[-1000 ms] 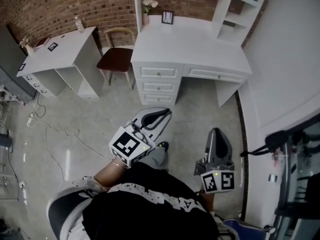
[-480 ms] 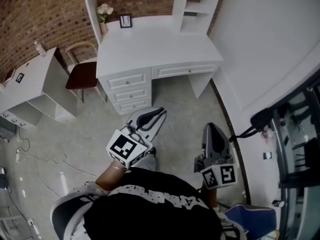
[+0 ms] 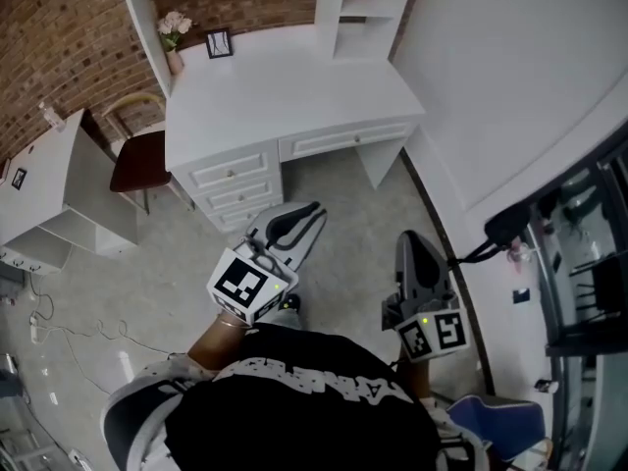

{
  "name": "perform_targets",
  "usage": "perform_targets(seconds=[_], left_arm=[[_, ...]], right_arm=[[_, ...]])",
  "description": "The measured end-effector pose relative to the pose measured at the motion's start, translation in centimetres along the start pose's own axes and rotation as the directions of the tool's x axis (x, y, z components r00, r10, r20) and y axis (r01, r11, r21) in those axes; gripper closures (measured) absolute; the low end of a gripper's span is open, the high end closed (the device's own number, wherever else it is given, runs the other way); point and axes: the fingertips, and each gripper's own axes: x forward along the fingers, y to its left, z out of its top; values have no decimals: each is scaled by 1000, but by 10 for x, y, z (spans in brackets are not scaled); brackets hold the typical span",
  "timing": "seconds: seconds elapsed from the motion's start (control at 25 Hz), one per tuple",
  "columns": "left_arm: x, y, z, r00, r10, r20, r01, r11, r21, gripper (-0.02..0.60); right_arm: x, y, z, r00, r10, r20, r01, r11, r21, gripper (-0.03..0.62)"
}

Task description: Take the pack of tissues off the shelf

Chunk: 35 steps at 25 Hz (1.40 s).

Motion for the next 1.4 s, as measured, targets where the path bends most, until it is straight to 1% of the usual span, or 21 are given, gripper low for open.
perform_targets(seconds=[0.08,0.24,0.36,0.56,0.76,1.12,1.4], left_arm=[[10,4,1,1000,-19,4,19,1000,-3,522],[26,17,0,999,-47,4,47,999,-2,522],[36,29,-2,998,-66,8,66,998,8,522],[44,39,2,994,-105,36,106,993,-43,523],[46,59,5,994,-90,61,92,995,-39,546],[44,93,2,994,-82,69,86,995,-48,546],[44,99,-8,994,-91,55,95,992,-78,546]], right_arm=[[9,-5,-1,1000,-7,-5,7,1000,1,560],[26,-13,1,1000,-19,8,19,999,34,560],[39,-19,2,999,-32,10,32,999,15,560],[55,-25,2,999,-50,-2,50,999,2,560],[71,-22,2,998,-65,-11,65,998,-3,560],[98,-14,-2,997,-76,-21,76,997,-2,560],[102,-18,-6,995,-95,-32,95,995,-11,560]])
